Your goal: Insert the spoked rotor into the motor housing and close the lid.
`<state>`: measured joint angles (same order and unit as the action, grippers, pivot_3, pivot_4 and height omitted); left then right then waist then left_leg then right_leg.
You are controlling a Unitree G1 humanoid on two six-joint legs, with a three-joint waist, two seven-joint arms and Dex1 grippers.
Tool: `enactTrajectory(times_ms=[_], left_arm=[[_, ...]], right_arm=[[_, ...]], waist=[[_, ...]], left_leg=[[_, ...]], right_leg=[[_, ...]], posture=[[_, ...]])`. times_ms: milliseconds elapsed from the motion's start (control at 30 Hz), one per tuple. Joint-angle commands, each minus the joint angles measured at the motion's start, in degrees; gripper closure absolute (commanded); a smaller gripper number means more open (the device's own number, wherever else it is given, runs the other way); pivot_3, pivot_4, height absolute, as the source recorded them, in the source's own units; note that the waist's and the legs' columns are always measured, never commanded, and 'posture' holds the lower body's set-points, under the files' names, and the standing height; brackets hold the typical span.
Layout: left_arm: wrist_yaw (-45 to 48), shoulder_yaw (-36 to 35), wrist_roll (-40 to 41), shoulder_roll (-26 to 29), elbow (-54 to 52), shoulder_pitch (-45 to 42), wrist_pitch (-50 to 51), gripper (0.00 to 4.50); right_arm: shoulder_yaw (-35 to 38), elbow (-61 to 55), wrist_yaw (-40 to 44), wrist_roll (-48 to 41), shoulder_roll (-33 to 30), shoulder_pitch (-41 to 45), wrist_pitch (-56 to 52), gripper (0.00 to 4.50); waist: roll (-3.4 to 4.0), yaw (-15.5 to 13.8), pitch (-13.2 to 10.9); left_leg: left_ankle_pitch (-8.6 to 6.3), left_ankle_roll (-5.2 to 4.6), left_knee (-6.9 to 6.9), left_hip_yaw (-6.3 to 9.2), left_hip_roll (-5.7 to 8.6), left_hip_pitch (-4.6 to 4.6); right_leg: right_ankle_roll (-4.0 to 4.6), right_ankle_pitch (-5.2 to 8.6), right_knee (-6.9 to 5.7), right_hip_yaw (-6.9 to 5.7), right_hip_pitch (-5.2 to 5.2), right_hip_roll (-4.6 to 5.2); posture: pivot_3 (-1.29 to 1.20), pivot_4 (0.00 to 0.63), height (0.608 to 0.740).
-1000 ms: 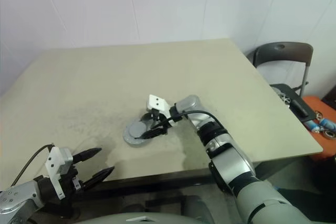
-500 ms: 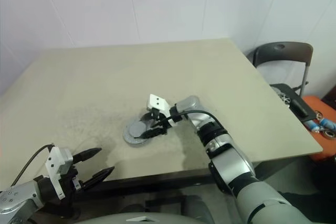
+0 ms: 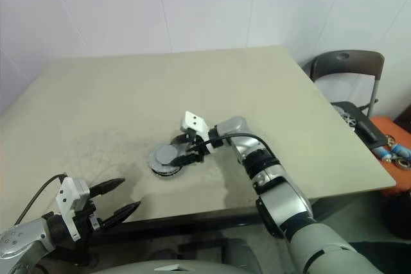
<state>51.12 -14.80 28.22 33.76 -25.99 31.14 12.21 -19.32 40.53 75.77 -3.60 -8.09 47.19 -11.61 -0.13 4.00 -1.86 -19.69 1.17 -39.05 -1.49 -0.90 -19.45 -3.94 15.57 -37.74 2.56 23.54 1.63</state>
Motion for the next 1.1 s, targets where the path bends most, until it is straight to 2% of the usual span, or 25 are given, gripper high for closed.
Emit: enactTrajectory(times_ms=[33,1100], left_arm=[[0.2,-0.4,0.8,0.5,-1.5,-0.5,0.0,0.0],[0.4,-0.5,0.4,0.6,-1.1,-0.7,-0.3,0.0]], right_arm=[[0.5,-2.3,-0.4,0.1,-0.8,0.3,1.9,0.97],[-0.5,2.3,-1.2,2.9,-0.9,-0.6,4.7,0.97]], waist=[[0.0,0.0,0.0],[0.01,0.0,0.0]], left_leg=[[0.0,0.0,0.01,0.0,0.0,-0.01],[-0.01,-0.01,0.06,0.02,0.0,0.03]], right_leg=[[0.0,0.0,0.02,0.0,0.0,0.0],[0.04,0.02,0.09,-0.02,-0.06,0.03]], posture=[[0.0,0.0,0.74],[0.0,0.0,0.74]])
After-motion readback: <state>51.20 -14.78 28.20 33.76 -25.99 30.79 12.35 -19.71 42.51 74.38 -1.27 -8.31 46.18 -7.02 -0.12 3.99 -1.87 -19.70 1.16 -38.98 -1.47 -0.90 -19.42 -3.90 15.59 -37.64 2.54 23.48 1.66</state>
